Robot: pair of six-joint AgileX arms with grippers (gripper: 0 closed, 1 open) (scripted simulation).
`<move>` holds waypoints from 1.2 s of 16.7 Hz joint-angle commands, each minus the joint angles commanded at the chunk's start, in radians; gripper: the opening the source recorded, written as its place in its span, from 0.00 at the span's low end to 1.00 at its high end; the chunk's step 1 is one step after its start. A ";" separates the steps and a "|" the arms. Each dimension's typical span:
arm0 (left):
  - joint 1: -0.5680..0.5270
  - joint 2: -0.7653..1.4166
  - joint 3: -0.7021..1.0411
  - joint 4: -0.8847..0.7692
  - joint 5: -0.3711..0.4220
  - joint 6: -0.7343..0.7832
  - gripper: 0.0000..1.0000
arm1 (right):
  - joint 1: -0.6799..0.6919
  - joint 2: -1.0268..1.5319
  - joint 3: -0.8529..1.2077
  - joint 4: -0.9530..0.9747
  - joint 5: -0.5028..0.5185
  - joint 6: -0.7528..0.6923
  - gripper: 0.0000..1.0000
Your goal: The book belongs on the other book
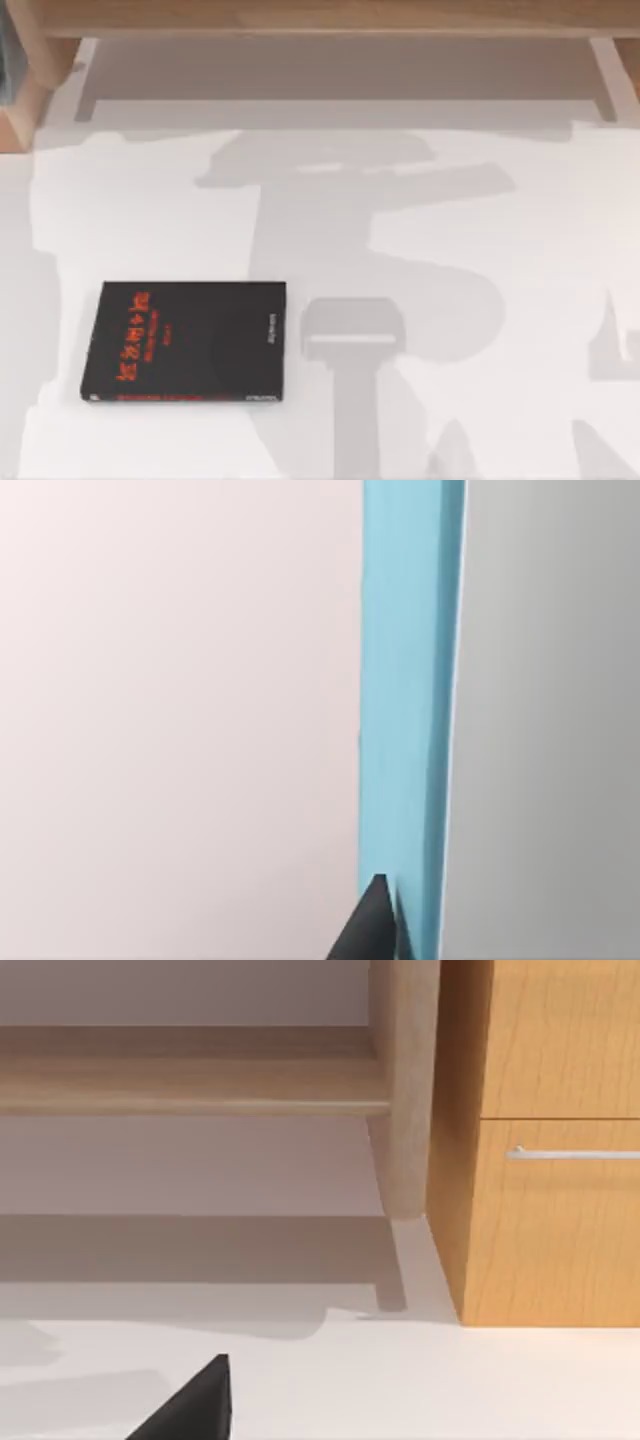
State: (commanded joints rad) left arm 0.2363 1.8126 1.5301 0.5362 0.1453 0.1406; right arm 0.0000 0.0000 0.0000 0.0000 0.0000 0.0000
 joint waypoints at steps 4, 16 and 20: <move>-0.223 -0.256 -0.085 0.002 -0.305 0.156 0.00 | 0.000 0.000 0.000 0.000 0.000 0.000 1.00; -0.963 -0.608 -0.856 -0.165 -0.851 0.691 0.00 | 0.000 0.000 0.000 0.000 0.000 0.000 1.00; -1.105 -0.591 -1.139 -0.238 -0.883 0.819 0.00 | 0.000 0.000 0.000 0.000 0.000 0.000 1.00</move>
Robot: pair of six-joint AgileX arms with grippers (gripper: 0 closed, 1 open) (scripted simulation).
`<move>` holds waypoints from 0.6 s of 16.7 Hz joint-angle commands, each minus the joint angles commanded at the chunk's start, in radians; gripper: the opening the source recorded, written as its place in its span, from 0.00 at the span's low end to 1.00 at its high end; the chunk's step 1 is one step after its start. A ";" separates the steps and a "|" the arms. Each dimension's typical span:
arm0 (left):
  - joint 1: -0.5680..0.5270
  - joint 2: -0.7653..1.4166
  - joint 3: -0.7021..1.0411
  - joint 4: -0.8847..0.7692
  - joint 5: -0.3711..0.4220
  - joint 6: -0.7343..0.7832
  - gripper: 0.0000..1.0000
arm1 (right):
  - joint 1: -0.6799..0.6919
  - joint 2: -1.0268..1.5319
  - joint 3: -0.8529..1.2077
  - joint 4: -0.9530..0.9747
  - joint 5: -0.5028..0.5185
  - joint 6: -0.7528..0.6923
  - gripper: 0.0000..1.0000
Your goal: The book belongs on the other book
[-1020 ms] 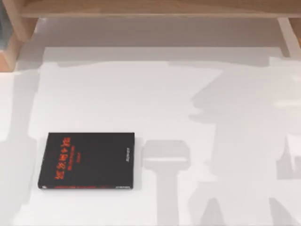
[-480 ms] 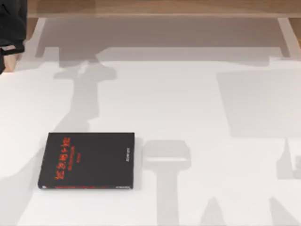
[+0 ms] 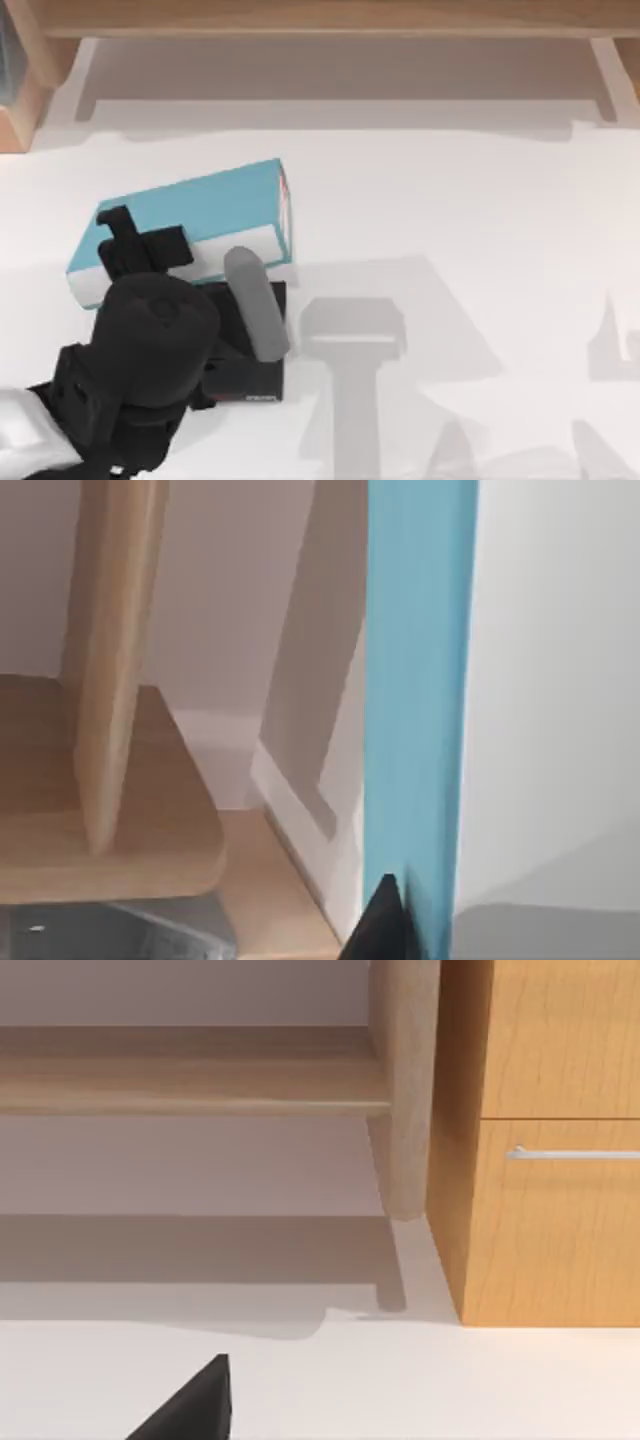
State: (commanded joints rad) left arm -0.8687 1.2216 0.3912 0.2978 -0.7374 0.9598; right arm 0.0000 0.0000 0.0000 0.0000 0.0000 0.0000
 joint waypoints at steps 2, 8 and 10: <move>-0.039 0.012 -0.084 -0.027 -0.002 0.041 0.00 | 0.000 0.000 0.000 0.000 0.000 0.000 1.00; -0.061 0.023 -0.134 -0.044 -0.001 0.066 0.00 | 0.000 0.000 0.000 0.000 0.000 0.000 1.00; -0.055 0.023 -0.132 -0.038 0.000 0.069 0.00 | 0.000 0.000 0.000 0.000 0.000 0.000 1.00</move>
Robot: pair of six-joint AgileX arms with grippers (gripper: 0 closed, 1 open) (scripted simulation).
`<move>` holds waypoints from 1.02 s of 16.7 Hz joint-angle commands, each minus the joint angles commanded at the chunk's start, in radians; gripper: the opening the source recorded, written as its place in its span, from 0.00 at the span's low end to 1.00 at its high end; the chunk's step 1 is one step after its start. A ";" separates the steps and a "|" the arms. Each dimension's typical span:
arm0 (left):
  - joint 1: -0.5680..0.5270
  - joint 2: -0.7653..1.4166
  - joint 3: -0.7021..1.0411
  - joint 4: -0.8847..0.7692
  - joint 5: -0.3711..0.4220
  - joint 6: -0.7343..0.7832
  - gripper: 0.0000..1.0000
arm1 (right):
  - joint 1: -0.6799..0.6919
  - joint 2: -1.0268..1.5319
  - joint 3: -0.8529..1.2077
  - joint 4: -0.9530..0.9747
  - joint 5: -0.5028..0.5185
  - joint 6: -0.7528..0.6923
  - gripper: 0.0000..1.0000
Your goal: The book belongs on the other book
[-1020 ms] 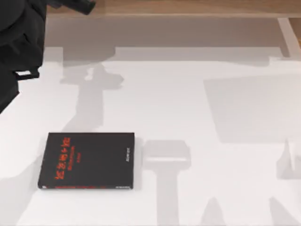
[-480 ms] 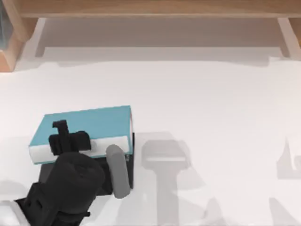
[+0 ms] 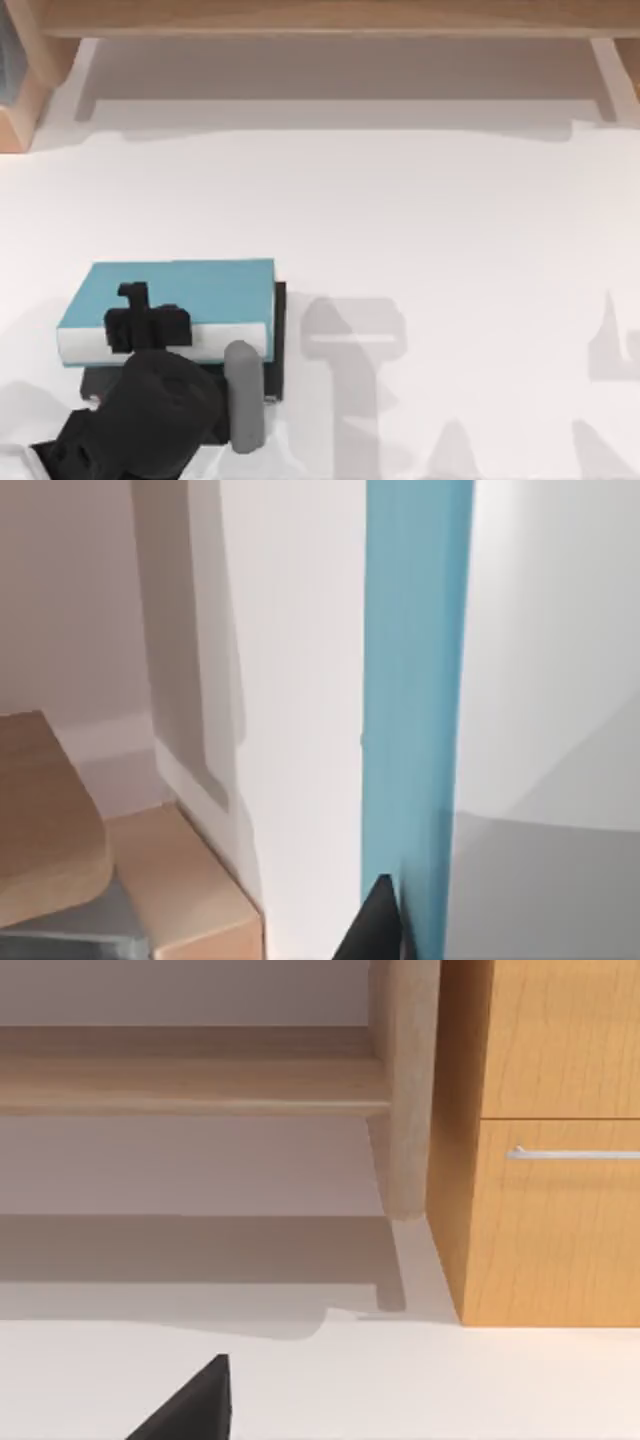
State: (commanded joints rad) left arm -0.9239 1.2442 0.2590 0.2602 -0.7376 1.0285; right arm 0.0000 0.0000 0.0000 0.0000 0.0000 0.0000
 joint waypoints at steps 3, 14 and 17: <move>0.012 0.024 0.000 0.028 0.013 0.014 0.00 | 0.000 0.000 0.000 0.000 0.000 0.000 1.00; 0.014 0.028 0.000 0.032 0.015 0.016 0.53 | 0.000 0.000 0.000 0.000 0.000 0.000 1.00; 0.014 0.028 0.000 0.032 0.015 0.016 0.75 | 0.000 0.000 0.000 0.000 0.000 0.000 1.00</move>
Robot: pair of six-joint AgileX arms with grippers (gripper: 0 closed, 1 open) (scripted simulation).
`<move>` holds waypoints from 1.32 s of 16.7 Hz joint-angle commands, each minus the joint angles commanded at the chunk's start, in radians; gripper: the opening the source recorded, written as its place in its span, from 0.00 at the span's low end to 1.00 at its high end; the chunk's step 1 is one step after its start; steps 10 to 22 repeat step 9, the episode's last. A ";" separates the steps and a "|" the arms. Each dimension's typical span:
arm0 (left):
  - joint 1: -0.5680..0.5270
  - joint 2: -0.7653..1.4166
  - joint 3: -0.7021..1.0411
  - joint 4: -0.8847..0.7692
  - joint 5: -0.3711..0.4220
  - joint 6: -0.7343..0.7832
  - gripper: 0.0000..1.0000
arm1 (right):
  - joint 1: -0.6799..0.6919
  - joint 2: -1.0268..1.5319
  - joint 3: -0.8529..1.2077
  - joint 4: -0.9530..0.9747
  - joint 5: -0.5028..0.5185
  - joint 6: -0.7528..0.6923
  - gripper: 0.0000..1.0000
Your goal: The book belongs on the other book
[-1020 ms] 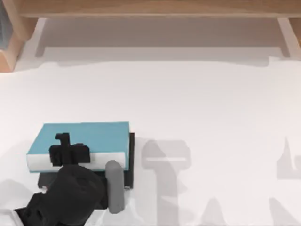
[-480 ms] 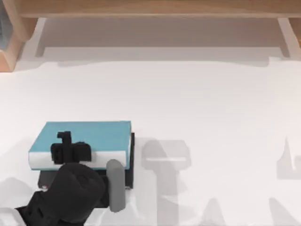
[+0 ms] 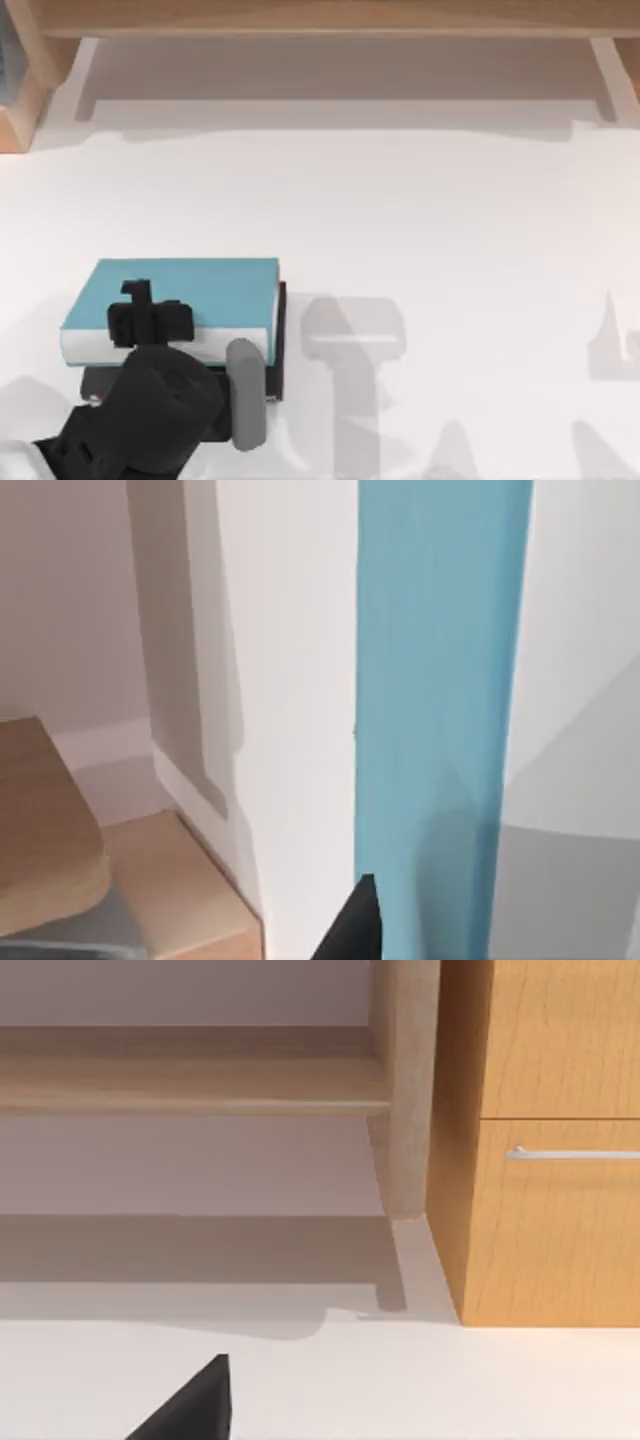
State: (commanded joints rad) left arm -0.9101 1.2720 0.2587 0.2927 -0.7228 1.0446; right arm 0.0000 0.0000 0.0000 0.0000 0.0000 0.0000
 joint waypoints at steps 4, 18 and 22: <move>0.000 0.000 0.000 0.000 0.000 0.000 1.00 | 0.000 0.000 0.000 0.000 0.000 0.000 1.00; 0.000 0.000 0.000 0.000 0.000 0.000 1.00 | 0.000 0.000 0.000 0.000 0.000 0.000 1.00; 0.000 0.000 0.000 0.000 0.000 0.000 1.00 | 0.000 0.000 0.000 0.000 0.000 0.000 1.00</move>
